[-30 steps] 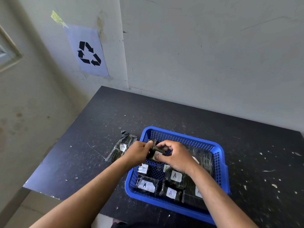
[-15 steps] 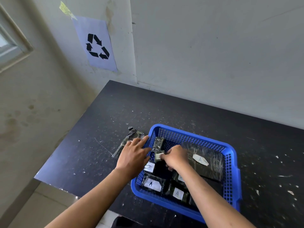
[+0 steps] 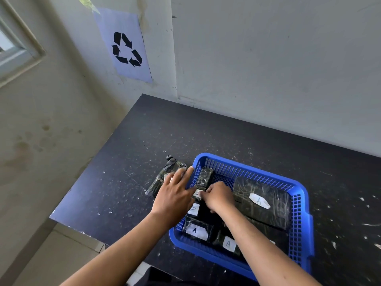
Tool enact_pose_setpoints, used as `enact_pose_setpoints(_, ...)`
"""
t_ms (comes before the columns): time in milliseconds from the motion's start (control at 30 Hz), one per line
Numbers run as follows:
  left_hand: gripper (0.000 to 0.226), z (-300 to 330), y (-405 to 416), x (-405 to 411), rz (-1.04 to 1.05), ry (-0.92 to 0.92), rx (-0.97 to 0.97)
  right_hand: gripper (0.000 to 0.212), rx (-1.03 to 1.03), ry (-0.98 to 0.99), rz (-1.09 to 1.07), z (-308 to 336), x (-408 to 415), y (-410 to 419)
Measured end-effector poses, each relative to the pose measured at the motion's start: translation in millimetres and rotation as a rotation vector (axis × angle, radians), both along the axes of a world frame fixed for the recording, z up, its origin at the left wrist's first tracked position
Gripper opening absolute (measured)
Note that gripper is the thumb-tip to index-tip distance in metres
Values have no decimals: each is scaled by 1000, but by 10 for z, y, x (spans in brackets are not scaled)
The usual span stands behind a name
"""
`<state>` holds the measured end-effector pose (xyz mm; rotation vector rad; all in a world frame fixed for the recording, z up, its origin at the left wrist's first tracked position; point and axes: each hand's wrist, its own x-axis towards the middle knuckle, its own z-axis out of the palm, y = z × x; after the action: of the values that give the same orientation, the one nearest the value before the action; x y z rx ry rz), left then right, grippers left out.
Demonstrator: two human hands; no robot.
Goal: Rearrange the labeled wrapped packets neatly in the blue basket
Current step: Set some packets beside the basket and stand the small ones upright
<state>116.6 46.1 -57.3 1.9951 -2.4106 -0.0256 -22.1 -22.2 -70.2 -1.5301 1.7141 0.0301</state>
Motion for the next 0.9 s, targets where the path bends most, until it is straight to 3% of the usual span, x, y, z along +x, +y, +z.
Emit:
enact_pose_setpoints(133,18,-13,-31,-39,-158,-142,-28,28,44,65,145,63,-79,-118)
enact_pose_setpoints(267,42,51,-85,-16,-187,-189,74,34,10,41,36,127,-177,-309)
enact_pose_setpoints(400,46,87,-110,-35,-192,-213,121,47,-69,71,17,112,-89,-395)
enact_pose_setpoints(633,39,62,-98,-19,-195,-203,92,25,-93,84,-97,71,-129,-394)
enact_pose_setpoints(767,40,37,-107,-14,-196,-216,80,2,-355,230,31,30,-53,-268)
enact_pose_setpoints(900,39,67,-114,-22,-202,-246,122,9,-455,269,179,-32,84,-167)
